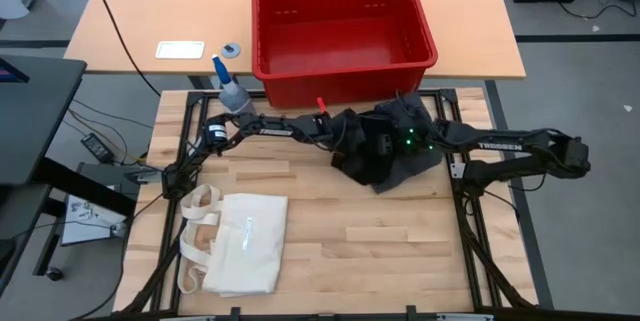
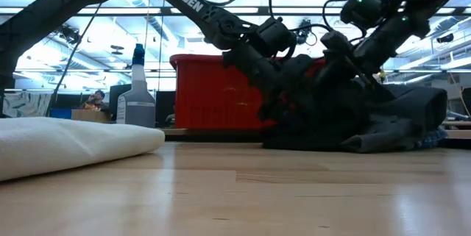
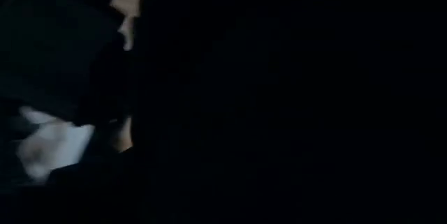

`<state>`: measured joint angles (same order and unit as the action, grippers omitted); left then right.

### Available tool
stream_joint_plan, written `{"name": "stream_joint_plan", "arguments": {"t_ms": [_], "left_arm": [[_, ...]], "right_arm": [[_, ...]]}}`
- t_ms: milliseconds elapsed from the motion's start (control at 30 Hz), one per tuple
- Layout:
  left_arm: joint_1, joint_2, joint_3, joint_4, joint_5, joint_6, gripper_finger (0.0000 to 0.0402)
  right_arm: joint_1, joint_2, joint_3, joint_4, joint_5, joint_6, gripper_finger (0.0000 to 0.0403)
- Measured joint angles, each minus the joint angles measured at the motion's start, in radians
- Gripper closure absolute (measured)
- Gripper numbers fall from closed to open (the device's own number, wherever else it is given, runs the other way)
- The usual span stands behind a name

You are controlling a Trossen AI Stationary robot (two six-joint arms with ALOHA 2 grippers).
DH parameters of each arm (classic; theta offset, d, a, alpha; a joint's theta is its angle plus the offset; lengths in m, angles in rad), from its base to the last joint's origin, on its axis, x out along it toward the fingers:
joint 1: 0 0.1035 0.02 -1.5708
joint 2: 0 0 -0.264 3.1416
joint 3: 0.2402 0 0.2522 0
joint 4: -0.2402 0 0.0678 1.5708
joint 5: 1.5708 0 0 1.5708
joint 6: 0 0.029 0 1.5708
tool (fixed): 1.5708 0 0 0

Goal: Fold laundry
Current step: Put the folded black pants into the red bin

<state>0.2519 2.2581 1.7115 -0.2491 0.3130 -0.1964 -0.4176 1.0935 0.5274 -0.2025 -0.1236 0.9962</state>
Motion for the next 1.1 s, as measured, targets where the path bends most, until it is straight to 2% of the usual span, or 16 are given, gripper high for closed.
{"name": "stream_joint_plan", "arguments": {"t_ms": [167,333,500,600,767,933,1100], "left_arm": [[-0.005,0.000,0.000,-0.007,0.004,-0.014,0.0109],[-0.001,0.000,0.000,-0.017,0.013,-0.020,0.0109],[0.003,0.000,0.000,-0.016,0.018,-0.019,0.0109],[0.004,0.000,0.000,-0.010,0.023,-0.017,0.0109],[0.003,0.000,0.000,-0.008,0.023,-0.013,0.0109],[0.004,0.000,0.000,-0.008,0.032,-0.012,0.0109],[0.004,0.000,0.000,-0.009,0.034,-0.018,0.0109]], "right_arm": [[0.009,0.017,0.061,-0.020,-0.112,0.120,0.0063],[0.035,-0.007,0.185,-0.179,-0.124,0.125,0.0073],[0.056,-0.001,0.238,-0.227,-0.135,0.127,0.0073],[0.080,0.008,0.234,-0.265,-0.051,0.110,0.0074],[0.075,0.050,0.193,-0.315,0.003,0.067,0.0074],[0.077,0.108,0.164,-0.215,0.000,0.068,0.0074],[0.083,0.166,0.164,-0.177,0.109,0.093,0.0081]]}}
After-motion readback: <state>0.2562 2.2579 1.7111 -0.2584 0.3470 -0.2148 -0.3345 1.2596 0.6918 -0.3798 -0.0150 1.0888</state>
